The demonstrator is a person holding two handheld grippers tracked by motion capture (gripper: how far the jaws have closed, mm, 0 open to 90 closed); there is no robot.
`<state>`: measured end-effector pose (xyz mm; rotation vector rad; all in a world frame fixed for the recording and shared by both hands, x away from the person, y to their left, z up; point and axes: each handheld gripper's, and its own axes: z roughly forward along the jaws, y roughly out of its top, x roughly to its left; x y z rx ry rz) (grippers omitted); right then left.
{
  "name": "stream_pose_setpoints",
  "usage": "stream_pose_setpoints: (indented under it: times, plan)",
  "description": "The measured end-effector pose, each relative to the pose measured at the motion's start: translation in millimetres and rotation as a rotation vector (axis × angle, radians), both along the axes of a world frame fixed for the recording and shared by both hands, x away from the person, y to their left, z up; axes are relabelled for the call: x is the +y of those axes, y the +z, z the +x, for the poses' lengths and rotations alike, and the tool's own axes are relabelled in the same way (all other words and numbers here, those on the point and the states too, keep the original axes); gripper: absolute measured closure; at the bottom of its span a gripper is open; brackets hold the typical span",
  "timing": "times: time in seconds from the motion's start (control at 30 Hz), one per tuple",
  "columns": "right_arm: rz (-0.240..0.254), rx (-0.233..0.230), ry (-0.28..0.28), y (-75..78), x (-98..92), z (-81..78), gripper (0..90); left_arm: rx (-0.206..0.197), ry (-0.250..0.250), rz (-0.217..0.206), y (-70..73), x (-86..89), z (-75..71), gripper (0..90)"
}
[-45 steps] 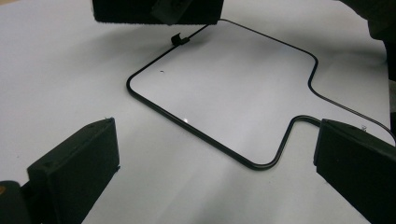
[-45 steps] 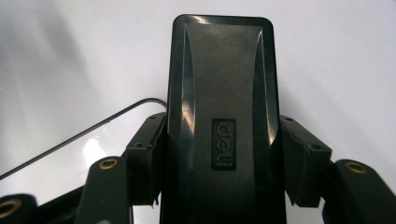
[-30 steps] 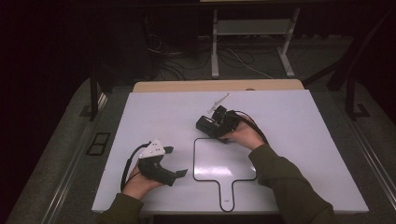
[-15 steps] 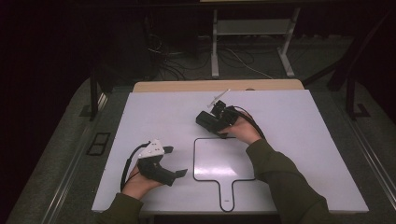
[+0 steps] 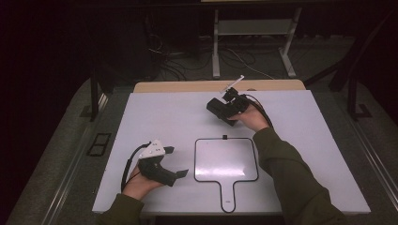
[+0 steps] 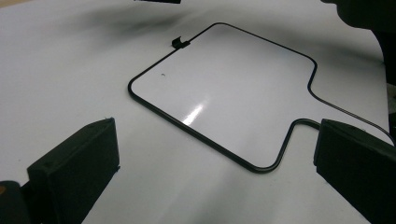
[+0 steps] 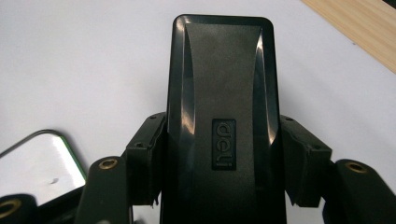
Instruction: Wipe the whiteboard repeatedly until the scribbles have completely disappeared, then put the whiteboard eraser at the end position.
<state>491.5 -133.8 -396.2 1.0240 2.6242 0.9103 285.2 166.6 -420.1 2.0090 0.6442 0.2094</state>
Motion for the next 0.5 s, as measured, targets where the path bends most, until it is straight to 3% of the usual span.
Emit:
stream_pose_setpoints:
  times: [0.3, 0.5]
  plan:
    - [-0.007, 0.037, -0.028, -26.0, -10.1, 19.2, 38.5, 0.001, 0.001, 0.007, -0.4, 0.9, -0.3, 0.0]
    - [-0.034, 0.024, -0.031, -34.3, -7.4, 20.7, 38.2, -0.001, 0.003, 0.004, -0.9, 1.5, -0.1, 0.0]
